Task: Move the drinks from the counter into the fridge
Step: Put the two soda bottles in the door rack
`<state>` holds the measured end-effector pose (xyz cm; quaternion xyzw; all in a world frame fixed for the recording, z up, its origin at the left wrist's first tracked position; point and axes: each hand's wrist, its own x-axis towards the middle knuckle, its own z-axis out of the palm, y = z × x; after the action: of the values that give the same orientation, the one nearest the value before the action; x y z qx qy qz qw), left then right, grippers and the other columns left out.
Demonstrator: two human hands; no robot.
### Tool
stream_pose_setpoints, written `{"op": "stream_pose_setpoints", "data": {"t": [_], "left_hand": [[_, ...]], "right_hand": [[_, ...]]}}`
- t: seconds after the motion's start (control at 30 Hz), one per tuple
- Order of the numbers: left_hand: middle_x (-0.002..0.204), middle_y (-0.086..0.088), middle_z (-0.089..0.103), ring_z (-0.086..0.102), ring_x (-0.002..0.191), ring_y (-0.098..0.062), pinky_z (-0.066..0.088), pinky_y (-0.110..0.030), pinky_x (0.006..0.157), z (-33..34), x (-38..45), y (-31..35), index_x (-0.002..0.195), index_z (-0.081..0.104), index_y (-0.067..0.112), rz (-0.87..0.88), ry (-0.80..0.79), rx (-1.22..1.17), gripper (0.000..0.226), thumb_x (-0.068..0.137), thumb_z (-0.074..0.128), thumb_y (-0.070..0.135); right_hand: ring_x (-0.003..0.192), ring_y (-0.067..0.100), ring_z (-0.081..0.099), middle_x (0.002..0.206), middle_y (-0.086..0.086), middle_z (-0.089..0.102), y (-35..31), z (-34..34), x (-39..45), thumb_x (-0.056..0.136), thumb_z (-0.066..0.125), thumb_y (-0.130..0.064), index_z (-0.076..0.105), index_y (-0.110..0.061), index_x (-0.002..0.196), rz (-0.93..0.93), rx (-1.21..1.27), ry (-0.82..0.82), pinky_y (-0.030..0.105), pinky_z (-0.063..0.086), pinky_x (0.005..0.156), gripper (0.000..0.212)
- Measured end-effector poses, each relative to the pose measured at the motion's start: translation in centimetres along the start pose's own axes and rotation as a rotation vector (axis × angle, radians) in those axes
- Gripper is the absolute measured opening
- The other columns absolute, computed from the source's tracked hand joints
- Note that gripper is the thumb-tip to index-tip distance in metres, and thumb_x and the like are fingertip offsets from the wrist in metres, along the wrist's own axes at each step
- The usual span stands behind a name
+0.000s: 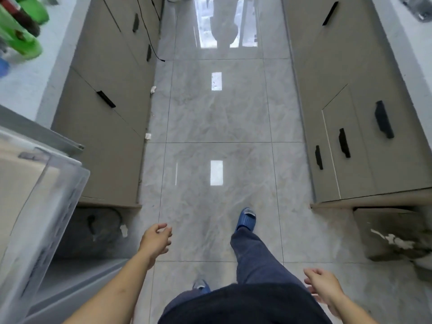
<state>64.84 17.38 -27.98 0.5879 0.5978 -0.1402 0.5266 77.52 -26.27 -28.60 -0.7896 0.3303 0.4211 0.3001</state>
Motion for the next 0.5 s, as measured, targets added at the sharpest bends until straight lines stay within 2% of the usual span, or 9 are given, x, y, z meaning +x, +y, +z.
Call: {"op": "stream_pose_setpoints", "data": {"t": [0.1,0.17,0.3,0.4,0.5], "left_hand": [[0.102,-0.007,0.069,0.066,0.083,-0.023,0.055,-0.035,0.07,0.9,0.1,3.2,0.114,0.055,0.019,-0.054,0.052,-0.025,0.018,0.098,0.056,0.028],[0.098,-0.005,0.069,0.065,0.078,-0.024,0.054,-0.032,0.067,1.8,0.7,5.3,0.113,0.057,0.018,-0.061,0.086,-0.059,0.017,0.098,0.056,0.027],[0.099,-0.003,0.069,0.067,0.087,-0.026,0.056,-0.034,0.07,3.0,1.9,8.8,0.115,0.057,0.017,-0.14,0.11,-0.121,0.019,0.099,0.056,0.028],[0.103,-0.007,0.068,0.066,0.091,-0.029,0.055,-0.038,0.076,3.7,3.2,10.8,0.118,0.057,0.014,-0.207,0.142,-0.184,0.023,0.1,0.055,0.027],[0.106,-0.01,0.067,0.064,0.091,-0.029,0.053,-0.037,0.075,3.8,5.5,12.8,0.119,0.057,0.01,-0.284,0.165,-0.229,0.024,0.1,0.053,0.026]], "right_hand": [[0.063,0.024,0.055,0.081,0.011,0.066,-7.8,-2.2,2.6,0.094,0.058,-0.026,0.063,-0.006,0.09,-0.036,-0.075,-0.03,0.031,0.046,0.062,0.021],[0.061,0.021,0.053,0.073,0.007,0.063,-14.4,-3.2,4.2,0.094,0.058,-0.026,0.063,-0.009,0.084,-0.128,-0.129,-0.064,0.029,0.043,0.06,0.02],[0.058,0.02,0.049,0.068,0.006,0.058,-27.8,-4.0,6.3,0.093,0.058,-0.022,0.058,-0.011,0.075,-0.314,-0.174,-0.084,0.028,0.04,0.054,0.021],[0.054,0.018,0.048,0.069,0.004,0.058,-36.7,-2.8,7.1,0.091,0.059,-0.023,0.06,-0.012,0.08,-0.391,-0.194,-0.13,0.025,0.04,0.051,0.016],[0.055,0.018,0.05,0.072,0.005,0.06,-44.0,-0.9,8.0,0.091,0.06,-0.025,0.06,-0.012,0.084,-0.452,-0.244,-0.168,0.025,0.04,0.05,0.014]]}}
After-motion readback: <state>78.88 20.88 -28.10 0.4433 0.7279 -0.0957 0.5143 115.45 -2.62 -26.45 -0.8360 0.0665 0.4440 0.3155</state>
